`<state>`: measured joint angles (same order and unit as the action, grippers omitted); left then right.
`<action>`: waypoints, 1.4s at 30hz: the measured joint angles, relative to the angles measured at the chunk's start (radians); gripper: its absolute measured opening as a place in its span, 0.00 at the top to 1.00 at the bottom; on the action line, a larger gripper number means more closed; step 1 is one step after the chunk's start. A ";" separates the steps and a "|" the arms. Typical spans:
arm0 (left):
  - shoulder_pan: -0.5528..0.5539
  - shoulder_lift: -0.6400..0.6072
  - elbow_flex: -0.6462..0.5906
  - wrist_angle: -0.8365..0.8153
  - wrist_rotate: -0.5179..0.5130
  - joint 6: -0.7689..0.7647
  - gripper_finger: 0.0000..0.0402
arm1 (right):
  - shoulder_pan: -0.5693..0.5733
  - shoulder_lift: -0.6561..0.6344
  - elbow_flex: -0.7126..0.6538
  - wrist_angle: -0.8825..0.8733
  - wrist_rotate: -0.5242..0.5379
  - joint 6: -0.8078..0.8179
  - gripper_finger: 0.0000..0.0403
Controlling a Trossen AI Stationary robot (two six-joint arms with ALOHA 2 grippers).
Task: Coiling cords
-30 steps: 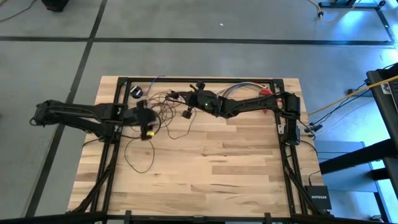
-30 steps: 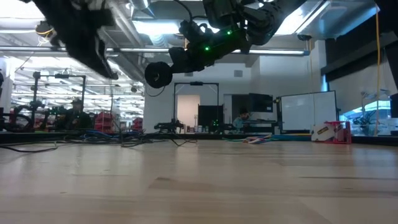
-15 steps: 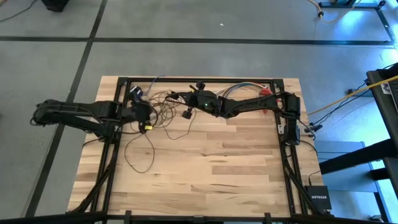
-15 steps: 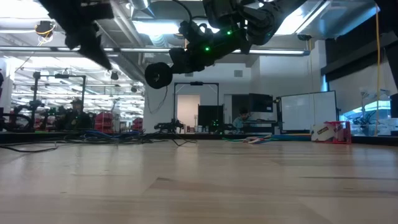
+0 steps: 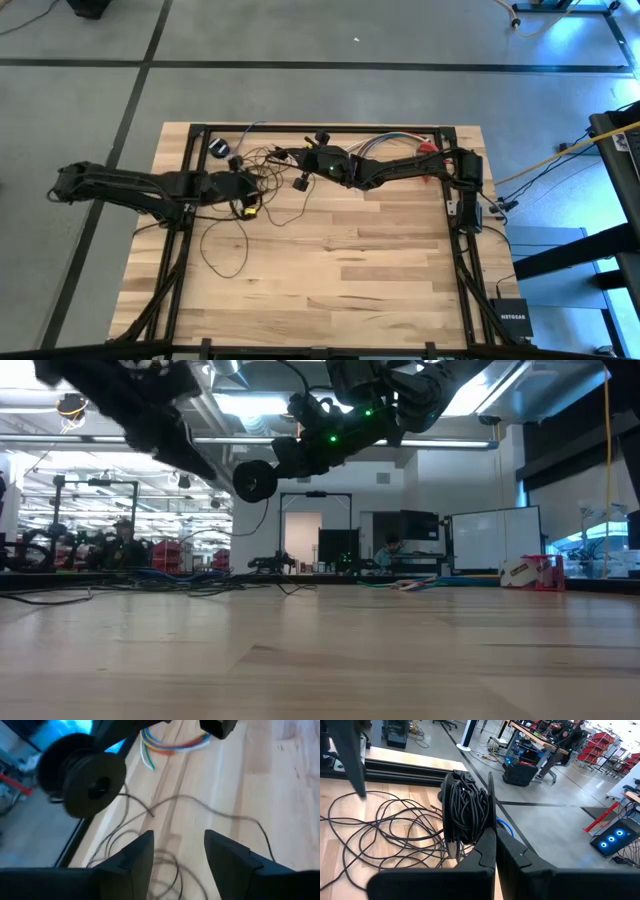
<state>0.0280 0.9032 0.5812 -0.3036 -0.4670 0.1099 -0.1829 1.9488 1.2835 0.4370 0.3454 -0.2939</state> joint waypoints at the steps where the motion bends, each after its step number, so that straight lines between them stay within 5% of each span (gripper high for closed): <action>1: 0.000 0.005 -0.036 0.072 0.000 0.008 0.58 | 0.000 0.000 0.000 0.000 0.000 0.000 0.99; 10: 0.072 0.104 -0.280 0.575 -0.062 0.146 0.58 | 0.000 0.000 0.000 0.001 0.000 0.000 0.99; 22: 0.259 0.337 -0.307 0.908 -0.064 0.450 0.58 | 0.000 0.000 0.000 0.002 0.000 -0.002 0.99; 35: 0.393 0.523 -0.265 1.027 0.002 0.529 0.59 | -0.001 0.000 0.000 0.003 -0.018 -0.003 0.99; 42: 0.414 0.533 -0.264 1.008 0.004 0.518 0.76 | -0.001 0.000 0.000 0.019 -0.026 -0.003 0.99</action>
<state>0.4423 1.4357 0.3172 0.7047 -0.4629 0.6277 -0.1837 1.9491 1.2835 0.4561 0.3194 -0.2966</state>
